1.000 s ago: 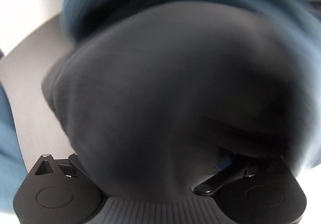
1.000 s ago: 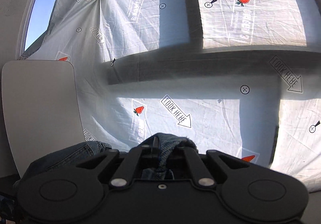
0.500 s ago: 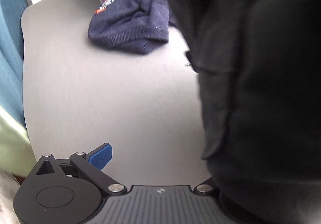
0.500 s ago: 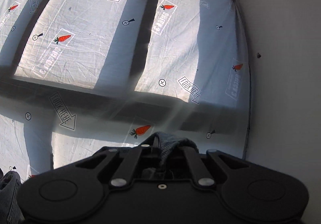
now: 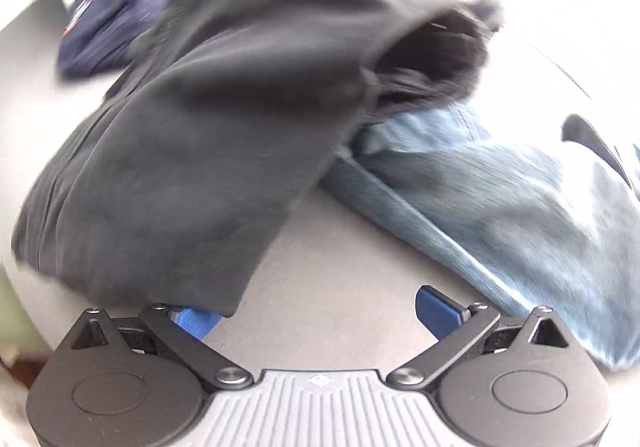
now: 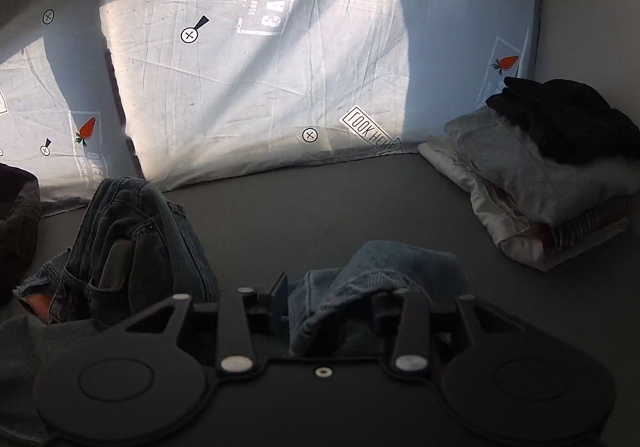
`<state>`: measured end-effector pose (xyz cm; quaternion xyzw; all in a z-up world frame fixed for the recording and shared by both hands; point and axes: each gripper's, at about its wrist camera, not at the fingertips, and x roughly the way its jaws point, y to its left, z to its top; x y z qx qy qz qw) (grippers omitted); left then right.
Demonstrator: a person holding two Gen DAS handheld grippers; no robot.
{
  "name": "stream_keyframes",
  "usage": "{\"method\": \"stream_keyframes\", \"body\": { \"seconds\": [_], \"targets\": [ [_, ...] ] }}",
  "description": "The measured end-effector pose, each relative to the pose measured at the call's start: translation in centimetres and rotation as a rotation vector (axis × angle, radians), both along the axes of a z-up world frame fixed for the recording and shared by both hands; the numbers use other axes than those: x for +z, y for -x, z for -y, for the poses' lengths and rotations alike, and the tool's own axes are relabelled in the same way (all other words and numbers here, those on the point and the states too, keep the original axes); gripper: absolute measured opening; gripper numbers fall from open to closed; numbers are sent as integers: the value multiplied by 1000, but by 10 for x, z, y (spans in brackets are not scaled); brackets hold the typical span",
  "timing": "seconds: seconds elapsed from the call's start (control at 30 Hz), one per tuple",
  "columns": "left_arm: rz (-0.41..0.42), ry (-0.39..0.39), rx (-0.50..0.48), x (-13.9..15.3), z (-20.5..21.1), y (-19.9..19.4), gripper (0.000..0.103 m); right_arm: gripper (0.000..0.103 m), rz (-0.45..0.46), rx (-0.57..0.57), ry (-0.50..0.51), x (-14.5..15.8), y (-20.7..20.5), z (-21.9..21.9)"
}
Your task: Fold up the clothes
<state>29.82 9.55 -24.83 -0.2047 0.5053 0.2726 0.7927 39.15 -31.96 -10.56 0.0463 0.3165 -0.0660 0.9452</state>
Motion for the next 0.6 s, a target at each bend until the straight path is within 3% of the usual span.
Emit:
{"method": "stream_keyframes", "body": {
  "seconds": [0.13, 0.3, 0.4, 0.5, 0.6],
  "targets": [
    [32, 20, -6, -7, -33, -16, 101, 66, -30, 65, 21, -10, 9, -34],
    [162, 89, 163, 16, -84, -5, 100, 70, -54, 105, 22, -11, 11, -67],
    [253, 95, 262, 52, -107, 8, 100, 70, -64, 110, 14, -11, 9, -84],
    [329, 24, 286, 92, -157, 11, 101, 70, -65, 105, 9, -8, 7, -106],
    [406, -104, 298, 108, -231, 6, 100, 70, -58, 99, 0, -5, 6, -127]
  ]
}}
